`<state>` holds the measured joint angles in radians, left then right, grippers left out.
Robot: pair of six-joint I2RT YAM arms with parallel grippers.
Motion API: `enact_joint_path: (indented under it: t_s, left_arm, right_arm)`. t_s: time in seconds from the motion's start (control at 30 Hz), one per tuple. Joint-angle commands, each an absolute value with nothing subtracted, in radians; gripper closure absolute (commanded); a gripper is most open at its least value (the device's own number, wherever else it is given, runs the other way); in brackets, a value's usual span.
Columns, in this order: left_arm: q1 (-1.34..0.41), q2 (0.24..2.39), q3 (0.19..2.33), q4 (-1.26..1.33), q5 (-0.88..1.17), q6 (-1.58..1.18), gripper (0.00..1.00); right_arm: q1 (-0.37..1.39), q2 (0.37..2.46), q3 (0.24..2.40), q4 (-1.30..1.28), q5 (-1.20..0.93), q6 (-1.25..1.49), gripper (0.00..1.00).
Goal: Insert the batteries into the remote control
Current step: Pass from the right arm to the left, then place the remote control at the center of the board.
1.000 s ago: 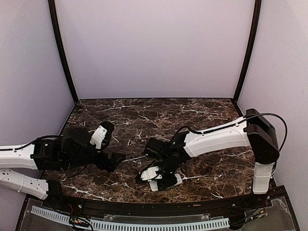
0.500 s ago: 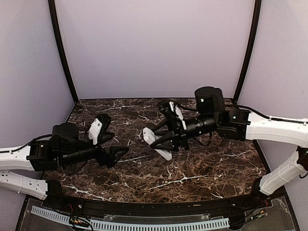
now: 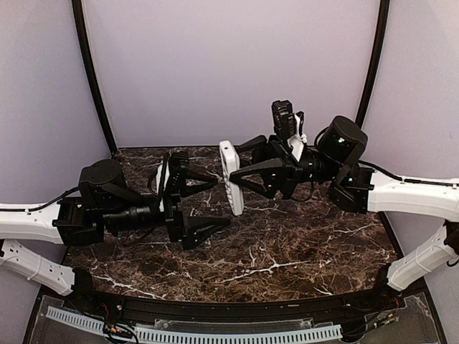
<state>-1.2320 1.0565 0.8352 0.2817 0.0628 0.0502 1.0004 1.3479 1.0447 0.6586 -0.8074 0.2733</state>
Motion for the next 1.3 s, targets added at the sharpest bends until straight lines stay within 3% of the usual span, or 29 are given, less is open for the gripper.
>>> enact_joint_path:
  t_s: [0.0, 0.23, 0.47, 0.6, 0.67, 0.7, 0.73, 0.77, 0.8, 0.97, 1.07, 1.2, 1.27]
  left_arm:
    - [-1.232, 1.120, 0.923, 0.322, 0.062, 0.077, 0.09]
    - [-1.232, 1.182, 1.000, 0.310, 0.013, 0.083, 0.27]
    - [-1.232, 1.168, 0.975, 0.343, 0.059, 0.075, 0.65]
    - [-1.232, 1.160, 0.978, 0.306, 0.070, 0.070, 0.78]
    - [-1.232, 1.153, 0.976, 0.260, 0.034, 0.053, 0.80]
    - [-1.232, 1.152, 0.976, 0.244, -0.009, 0.035, 0.83]
    - [-1.232, 1.150, 0.977, 0.201, -0.039, 0.022, 0.85]
    - [-1.232, 1.150, 0.983, 0.174, -0.112, -0.012, 0.87]
    - [-1.232, 1.154, 0.986, 0.106, -0.155, -0.033, 0.87]
    - [-1.212, 1.226, 1.022, -0.233, -0.460, -0.348, 0.88]
    - [-1.151, 1.328, 1.028, -0.429, -0.419, -0.558, 0.89]
    - [-1.102, 1.472, 1.025, -0.455, -0.246, -0.713, 0.92]
    - [-1.096, 1.534, 1.047, -0.466, -0.208, -0.733, 0.88]
  right_arm:
    - [1.008, 1.330, 1.019, 0.759, -0.767, 0.311, 0.83]
    - [1.022, 1.323, 1.014, 0.756, -0.751, 0.295, 0.83]
    - [1.026, 1.315, 0.993, 0.756, -0.733, 0.289, 0.84]
    - [1.026, 1.307, 0.989, 0.728, -0.719, 0.276, 0.83]
    - [1.026, 1.296, 0.989, 0.683, -0.695, 0.266, 0.73]
    - [1.025, 1.286, 0.991, 0.650, -0.667, 0.259, 0.60]
    - [1.025, 1.273, 0.995, 0.600, -0.626, 0.252, 0.43]
    - [1.024, 1.260, 1.002, 0.538, -0.576, 0.245, 0.17]
    - [1.023, 1.245, 1.014, 0.471, -0.507, 0.241, 0.03]
    - [1.018, 1.151, 1.033, 0.124, 0.073, 0.280, 0.01]
    - [0.991, 1.105, 1.016, -0.079, 0.362, 0.402, 0.01]
    - [0.982, 1.081, 0.995, -0.260, 0.519, 0.477, 0.02]
    - [0.979, 1.074, 0.981, -0.313, 0.545, 0.501, 0.02]
